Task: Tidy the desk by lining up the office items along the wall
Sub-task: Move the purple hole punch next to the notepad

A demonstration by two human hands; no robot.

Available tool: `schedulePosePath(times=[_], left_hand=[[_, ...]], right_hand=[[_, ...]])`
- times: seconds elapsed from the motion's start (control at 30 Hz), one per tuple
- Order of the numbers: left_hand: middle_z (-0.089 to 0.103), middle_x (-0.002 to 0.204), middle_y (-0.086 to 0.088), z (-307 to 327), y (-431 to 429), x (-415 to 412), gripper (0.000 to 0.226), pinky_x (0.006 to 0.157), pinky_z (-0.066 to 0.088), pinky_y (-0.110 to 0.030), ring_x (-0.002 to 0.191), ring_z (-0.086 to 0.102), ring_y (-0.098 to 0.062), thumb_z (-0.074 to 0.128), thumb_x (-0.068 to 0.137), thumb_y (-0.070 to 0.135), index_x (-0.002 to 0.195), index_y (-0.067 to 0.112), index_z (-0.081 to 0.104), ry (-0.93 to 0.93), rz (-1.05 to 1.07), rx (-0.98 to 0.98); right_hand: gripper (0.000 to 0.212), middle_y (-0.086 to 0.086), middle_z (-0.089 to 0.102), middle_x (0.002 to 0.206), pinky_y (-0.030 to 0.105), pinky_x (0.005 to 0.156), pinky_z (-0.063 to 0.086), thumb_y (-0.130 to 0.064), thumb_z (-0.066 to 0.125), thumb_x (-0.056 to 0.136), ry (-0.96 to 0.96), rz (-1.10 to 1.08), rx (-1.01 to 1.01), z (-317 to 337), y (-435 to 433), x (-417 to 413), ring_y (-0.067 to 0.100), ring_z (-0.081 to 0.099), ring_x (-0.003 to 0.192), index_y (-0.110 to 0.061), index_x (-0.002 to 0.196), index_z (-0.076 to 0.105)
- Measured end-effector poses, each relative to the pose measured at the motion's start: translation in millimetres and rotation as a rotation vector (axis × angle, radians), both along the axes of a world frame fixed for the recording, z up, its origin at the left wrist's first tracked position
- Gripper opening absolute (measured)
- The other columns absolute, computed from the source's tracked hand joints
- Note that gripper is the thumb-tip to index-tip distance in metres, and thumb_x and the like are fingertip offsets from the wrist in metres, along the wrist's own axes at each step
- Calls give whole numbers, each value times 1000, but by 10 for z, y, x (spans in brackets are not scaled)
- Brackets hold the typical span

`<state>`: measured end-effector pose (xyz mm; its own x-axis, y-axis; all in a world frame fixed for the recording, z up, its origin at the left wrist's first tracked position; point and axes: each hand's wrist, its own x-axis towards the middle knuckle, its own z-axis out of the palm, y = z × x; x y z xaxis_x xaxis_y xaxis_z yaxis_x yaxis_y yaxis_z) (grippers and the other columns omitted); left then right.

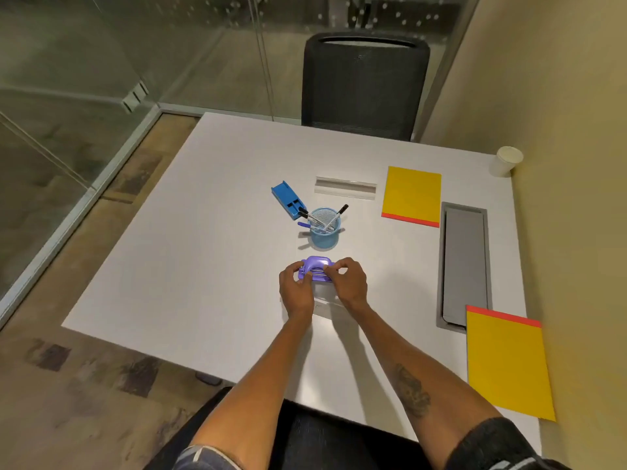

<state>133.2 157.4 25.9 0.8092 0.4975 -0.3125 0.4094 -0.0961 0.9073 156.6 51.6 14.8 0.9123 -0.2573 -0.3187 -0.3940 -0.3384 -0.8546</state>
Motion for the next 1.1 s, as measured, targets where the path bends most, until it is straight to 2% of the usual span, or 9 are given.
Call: schedulePosePath(times=[0.2, 0.3, 0.37, 0.57, 0.73, 0.8, 0.93, 1.03, 1.1], left_hand=[[60, 120, -5, 35, -602, 21, 31, 93, 42, -24, 112, 57, -21, 62, 85, 0, 112, 16, 62, -35, -77, 6], [62, 117, -5, 26, -895, 58, 32, 100, 48, -36, 110, 58, -21, 61, 84, -2, 109, 17, 63, -70, -109, -15], [61, 115, -2, -6, -1075, 81, 33, 101, 48, -43, 109, 58, -19, 60, 83, -2, 107, 21, 63, -78, -154, -12], [59, 116, 0, -99, -1577, 112, 30, 96, 51, -49, 107, 58, -16, 57, 86, 2, 107, 24, 60, -101, -341, -5], [60, 112, 6, -178, -1972, 125, 32, 94, 52, -50, 108, 59, -18, 56, 84, 2, 105, 25, 61, -79, -455, -36], [62, 111, 8, -237, -2108, 138, 30, 93, 53, -51, 108, 60, -19, 58, 83, 5, 106, 25, 62, -69, -489, -46], [64, 112, 11, -303, -2393, 146, 34, 94, 53, -51, 108, 62, -20, 59, 81, 6, 107, 27, 63, -60, -553, -98], [62, 119, 11, -338, -2614, 174, 41, 98, 52, -48, 112, 62, -21, 61, 81, 9, 117, 30, 59, -2, -578, -138], [58, 125, 8, -381, -2766, 193, 47, 101, 51, -47, 116, 60, -21, 63, 82, 12, 125, 27, 55, 39, -594, -150]], right_hand=[[22, -1, 63, 101, 27, 77, 40, -29, 70, 84, -56, -4, -13, -16, -650, -114, 14, 56, 93, -16, 98, 60], [31, -1, 60, 109, 30, 82, 46, -33, 67, 86, -70, 53, -57, -15, -983, -180, 13, 56, 97, -28, 115, 60], [31, 1, 61, 109, 32, 84, 48, -35, 65, 85, -71, 55, -71, -19, -1196, -215, 14, 57, 98, -30, 116, 62], [22, 3, 63, 102, 25, 78, 39, -23, 67, 86, -105, 17, -115, 17, -1756, -297, 13, 53, 95, -17, 108, 68], [24, 7, 71, 103, 25, 77, 48, -15, 65, 88, -120, -20, -142, 59, -2142, -343, 18, 60, 85, -9, 111, 68], [22, 5, 72, 97, 18, 70, 43, -16, 64, 88, -76, -48, -123, 51, -2302, -359, 16, 59, 79, -11, 108, 70], [17, 2, 73, 85, 25, 71, 48, -15, 65, 85, -45, -166, -7, 19, -2607, -419, 16, 63, 77, -12, 99, 75], [17, 3, 73, 85, 20, 67, 52, -12, 66, 85, 3, -273, 132, -1, -2812, -448, 18, 66, 76, -10, 99, 75], [15, 4, 75, 88, 32, 75, 59, -14, 68, 83, 17, -343, 201, -56, -2952, -449, 25, 70, 81, -16, 96, 75]])
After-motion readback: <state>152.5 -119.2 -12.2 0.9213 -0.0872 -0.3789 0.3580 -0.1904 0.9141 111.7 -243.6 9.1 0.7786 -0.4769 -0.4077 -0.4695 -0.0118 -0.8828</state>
